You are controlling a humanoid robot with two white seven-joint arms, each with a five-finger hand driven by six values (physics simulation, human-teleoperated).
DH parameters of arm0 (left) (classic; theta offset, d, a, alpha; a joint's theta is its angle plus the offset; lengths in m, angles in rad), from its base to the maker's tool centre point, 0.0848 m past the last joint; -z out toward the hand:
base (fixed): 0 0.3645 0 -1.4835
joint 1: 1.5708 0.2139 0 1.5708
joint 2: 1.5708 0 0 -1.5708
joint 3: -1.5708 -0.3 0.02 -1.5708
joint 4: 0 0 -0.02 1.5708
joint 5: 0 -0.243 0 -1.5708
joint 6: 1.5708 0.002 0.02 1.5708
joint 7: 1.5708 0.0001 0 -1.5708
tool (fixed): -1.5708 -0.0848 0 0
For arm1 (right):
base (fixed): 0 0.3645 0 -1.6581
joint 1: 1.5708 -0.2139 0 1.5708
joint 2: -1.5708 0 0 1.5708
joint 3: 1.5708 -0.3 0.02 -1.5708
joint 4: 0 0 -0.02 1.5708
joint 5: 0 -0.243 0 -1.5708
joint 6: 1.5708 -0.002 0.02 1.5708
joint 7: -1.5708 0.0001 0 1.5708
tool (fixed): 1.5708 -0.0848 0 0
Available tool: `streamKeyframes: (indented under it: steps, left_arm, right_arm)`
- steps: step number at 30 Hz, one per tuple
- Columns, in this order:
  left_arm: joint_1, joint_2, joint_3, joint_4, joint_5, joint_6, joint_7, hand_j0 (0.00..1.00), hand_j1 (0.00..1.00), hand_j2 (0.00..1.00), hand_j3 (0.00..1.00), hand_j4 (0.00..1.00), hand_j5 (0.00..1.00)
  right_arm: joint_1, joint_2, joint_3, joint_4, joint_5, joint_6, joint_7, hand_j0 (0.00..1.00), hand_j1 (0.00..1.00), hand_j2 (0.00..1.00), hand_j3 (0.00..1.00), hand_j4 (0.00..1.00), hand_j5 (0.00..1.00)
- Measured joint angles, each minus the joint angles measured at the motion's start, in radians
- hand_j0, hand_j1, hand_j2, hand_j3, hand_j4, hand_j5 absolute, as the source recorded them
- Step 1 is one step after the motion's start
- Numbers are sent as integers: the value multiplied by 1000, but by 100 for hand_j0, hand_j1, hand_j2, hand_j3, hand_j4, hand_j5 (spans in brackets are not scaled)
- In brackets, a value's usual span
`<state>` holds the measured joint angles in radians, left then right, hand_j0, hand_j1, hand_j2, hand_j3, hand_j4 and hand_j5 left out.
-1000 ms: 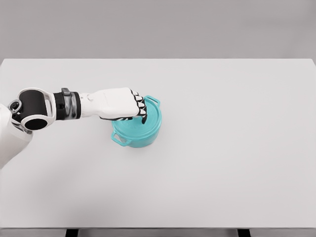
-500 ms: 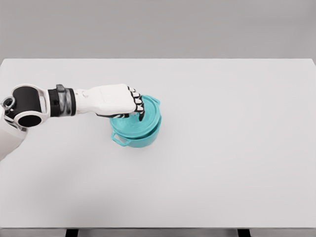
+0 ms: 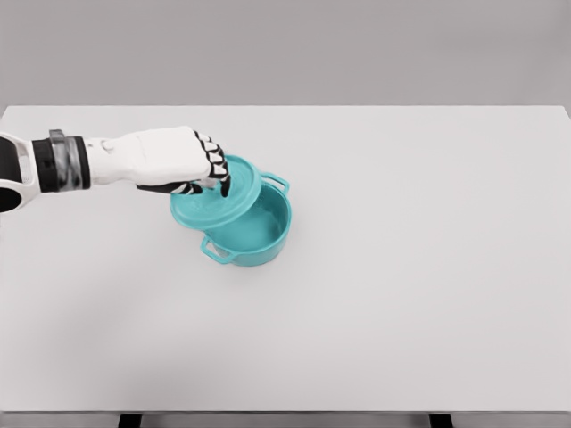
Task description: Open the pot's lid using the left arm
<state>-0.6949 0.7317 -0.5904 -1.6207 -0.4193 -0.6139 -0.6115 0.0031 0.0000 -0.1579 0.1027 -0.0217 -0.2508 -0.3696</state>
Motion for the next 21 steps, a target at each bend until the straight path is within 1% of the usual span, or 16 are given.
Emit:
streamKeyframes:
  steps: [3,9,16,21]
  left_arm:
    - [2,40,27,0,20,0,0,51,51,51,51,51,51]
    - [15,101,57,0,40,0,0,51,51,51,51,51,51]
    - [44,157,70,6,43,0,0,49,49,49,49,49,49]
    - [98,184,72,12,41,0,0,47,47,47,47,47,47]
  right_arm:
    - [0,0,0,0,0,0,0,100,100,100,100,100,100]
    - [0,0,0,0,0,1,0,100,100,100,100,100,100]
    - [0,0,0,0,0,0,0,100,100,100,100,100,100]
    - [0,0,0,0,0,0,0,100,100,100,100,100,100]
